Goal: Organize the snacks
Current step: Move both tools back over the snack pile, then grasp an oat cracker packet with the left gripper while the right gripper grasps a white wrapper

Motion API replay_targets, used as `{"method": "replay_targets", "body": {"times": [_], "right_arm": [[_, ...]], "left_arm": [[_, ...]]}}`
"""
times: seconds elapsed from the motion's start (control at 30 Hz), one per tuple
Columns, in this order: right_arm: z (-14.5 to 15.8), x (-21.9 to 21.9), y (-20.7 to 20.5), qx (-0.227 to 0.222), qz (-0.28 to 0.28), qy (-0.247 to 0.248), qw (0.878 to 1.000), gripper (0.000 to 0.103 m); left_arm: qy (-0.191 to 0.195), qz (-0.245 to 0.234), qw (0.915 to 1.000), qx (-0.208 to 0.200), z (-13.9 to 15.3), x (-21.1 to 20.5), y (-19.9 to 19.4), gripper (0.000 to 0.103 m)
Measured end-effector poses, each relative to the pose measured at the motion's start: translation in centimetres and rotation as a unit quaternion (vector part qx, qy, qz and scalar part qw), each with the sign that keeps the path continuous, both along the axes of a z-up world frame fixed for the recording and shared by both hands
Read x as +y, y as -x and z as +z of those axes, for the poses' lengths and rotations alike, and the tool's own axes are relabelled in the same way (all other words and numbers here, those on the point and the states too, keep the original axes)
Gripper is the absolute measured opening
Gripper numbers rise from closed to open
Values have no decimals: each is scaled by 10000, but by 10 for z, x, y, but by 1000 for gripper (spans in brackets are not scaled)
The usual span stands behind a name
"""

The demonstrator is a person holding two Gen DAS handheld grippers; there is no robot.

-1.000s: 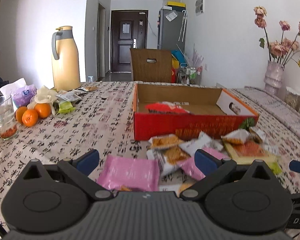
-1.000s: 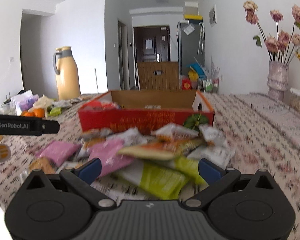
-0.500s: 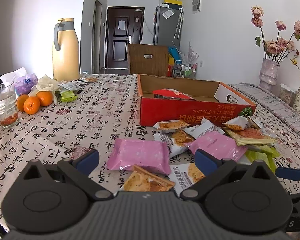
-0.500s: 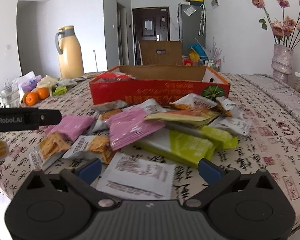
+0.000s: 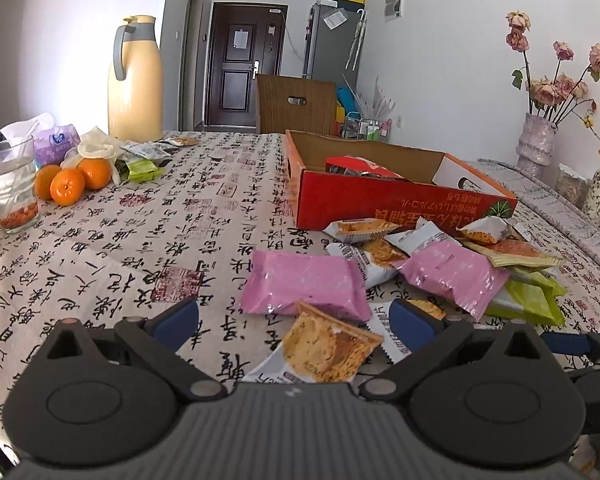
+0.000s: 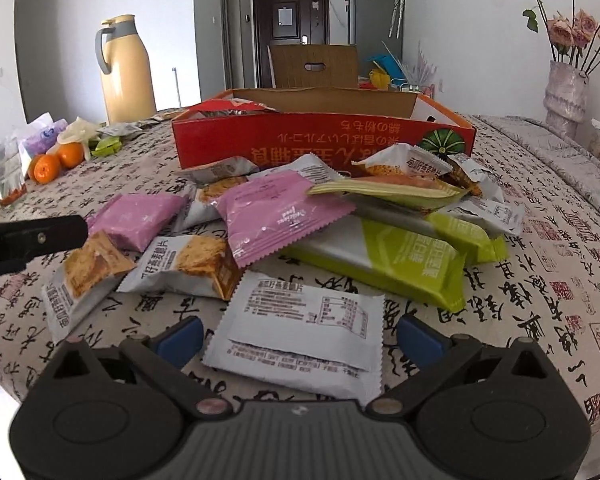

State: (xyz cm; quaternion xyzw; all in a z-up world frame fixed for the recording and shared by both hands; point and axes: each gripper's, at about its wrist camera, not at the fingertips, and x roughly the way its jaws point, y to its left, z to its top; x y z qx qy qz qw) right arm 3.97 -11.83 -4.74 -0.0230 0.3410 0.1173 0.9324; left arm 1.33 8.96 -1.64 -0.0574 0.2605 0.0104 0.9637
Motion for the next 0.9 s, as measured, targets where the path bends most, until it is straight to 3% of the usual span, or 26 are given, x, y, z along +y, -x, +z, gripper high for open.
{"method": "replay_targets", "body": {"times": [0.07, 0.17, 0.27, 0.33, 0.47, 0.5, 0.9], "right_arm": [[1, 1, 2, -58, 22, 32, 10000, 88], [3, 2, 2, -68, 61, 34, 10000, 83], [5, 2, 5, -109, 143, 50, 9998, 70], [7, 3, 7, -164, 233, 26, 9996, 37], [8, 0, 8, -183, 239, -47, 9995, 27], [8, -1, 9, -183, 241, -79, 9995, 18], [14, -7, 18, -388, 387, -169, 9984, 14]], "left_arm": [[21, 6, 10000, 9, -1, 2, 0, 103], [44, 9, 10000, 6, -1, 3, 1, 103], [51, 23, 10000, 8, -2, 5, 1, 103], [68, 27, 10000, 24, -2, 5, 2, 103], [53, -1, 10000, 58, -3, 4, 2, 103], [50, -9, 10000, 76, -3, 4, 2, 103], [-292, -370, 9980, 427, -18, -7, -6, 103]]}}
